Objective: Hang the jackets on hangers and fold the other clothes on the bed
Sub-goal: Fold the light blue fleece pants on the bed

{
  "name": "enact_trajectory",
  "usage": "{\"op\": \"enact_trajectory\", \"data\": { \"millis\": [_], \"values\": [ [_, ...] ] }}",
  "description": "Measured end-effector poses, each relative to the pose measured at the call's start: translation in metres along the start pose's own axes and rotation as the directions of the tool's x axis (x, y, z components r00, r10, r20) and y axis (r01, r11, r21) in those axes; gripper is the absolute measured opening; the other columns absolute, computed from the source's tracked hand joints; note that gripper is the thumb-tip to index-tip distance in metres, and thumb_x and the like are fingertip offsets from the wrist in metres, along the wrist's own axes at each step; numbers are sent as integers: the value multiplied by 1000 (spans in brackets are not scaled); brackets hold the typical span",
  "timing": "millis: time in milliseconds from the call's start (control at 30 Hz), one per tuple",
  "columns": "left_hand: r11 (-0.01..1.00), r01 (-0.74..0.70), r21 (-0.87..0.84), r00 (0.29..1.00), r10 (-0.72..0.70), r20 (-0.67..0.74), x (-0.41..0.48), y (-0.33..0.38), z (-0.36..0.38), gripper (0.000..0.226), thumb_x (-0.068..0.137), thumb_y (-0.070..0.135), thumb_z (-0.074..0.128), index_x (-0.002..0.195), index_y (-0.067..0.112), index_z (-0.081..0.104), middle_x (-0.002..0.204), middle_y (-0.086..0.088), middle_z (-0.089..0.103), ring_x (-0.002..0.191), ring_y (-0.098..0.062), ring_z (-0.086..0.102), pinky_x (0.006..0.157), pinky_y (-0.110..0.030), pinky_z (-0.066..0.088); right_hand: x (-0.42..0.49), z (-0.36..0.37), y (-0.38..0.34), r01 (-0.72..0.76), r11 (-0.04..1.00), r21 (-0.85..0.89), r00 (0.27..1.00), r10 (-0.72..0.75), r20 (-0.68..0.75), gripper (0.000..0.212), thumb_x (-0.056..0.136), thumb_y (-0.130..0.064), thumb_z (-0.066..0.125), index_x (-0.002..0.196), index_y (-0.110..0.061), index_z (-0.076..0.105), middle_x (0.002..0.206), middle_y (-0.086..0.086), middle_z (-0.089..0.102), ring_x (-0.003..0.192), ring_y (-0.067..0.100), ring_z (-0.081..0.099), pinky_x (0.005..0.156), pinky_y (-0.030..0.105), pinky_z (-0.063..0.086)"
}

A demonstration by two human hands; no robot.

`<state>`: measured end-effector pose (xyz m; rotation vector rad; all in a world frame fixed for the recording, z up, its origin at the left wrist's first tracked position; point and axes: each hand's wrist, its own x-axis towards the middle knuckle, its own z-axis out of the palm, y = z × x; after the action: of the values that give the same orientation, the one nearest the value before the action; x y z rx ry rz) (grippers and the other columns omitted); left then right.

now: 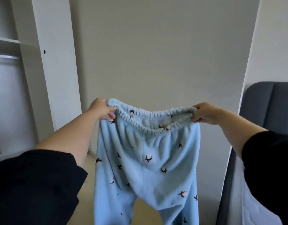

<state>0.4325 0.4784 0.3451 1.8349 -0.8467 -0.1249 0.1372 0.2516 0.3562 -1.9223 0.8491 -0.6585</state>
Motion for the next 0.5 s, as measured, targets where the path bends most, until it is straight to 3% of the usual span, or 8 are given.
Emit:
{"op": "enact_trajectory", "data": {
  "millis": [100,167,233,300,367,433,500],
  "values": [
    [915,-50,401,990,98,-101,3,10,12,24,89,34,64,96,10,67,86,-13,69,77,-30,65,69,-32,48,0,4,7,-12,962,-273,968,-57,-243,14,78,2,72,91,1,67,82,13,62,75,27,60,72,34,52],
    [884,42,465,960,94,-265,2,19,13,29,88,39,61,101,15,68,92,-9,68,91,-31,63,70,-29,43,1,-6,11,57,965,-254,903,-159,-400,12,79,-11,75,87,-4,69,79,9,61,73,21,56,67,31,44],
    [886,124,448,905,84,-417,-1,24,13,26,89,36,58,99,14,68,87,-8,66,94,-32,63,68,-28,41,3,-17,14,104,986,-134,828,-160,-538,14,82,-18,71,89,-6,68,82,9,62,74,20,55,66,29,42],
    [862,157,482,893,85,-443,-2,26,21,30,89,35,54,104,13,68,103,-10,66,103,-33,59,74,-31,45,5,-19,15,-28,998,-64,856,-9,-517,19,86,-21,67,91,-4,62,86,13,60,77,23,56,62,33,46],
    [828,161,537,921,70,-383,-6,30,35,37,89,35,56,115,10,64,123,-11,58,118,-31,50,90,-36,45,3,-9,16,-194,981,8,908,183,-377,22,90,-21,63,99,-2,55,92,16,57,80,27,57,60,37,49],
    [861,149,486,950,12,-313,-12,34,52,37,87,28,57,117,7,61,127,-12,57,119,-32,52,92,-35,45,3,1,17,-200,977,78,902,215,-374,26,93,-23,59,105,0,53,95,17,55,80,29,57,58,38,50],
    [928,131,349,963,-36,-266,-18,40,66,26,86,23,55,105,6,60,121,-16,61,110,-34,59,85,-33,47,0,8,12,-131,979,158,888,187,-419,29,93,-21,58,110,2,55,97,17,56,81,30,58,52,36,49]
  ]
}}
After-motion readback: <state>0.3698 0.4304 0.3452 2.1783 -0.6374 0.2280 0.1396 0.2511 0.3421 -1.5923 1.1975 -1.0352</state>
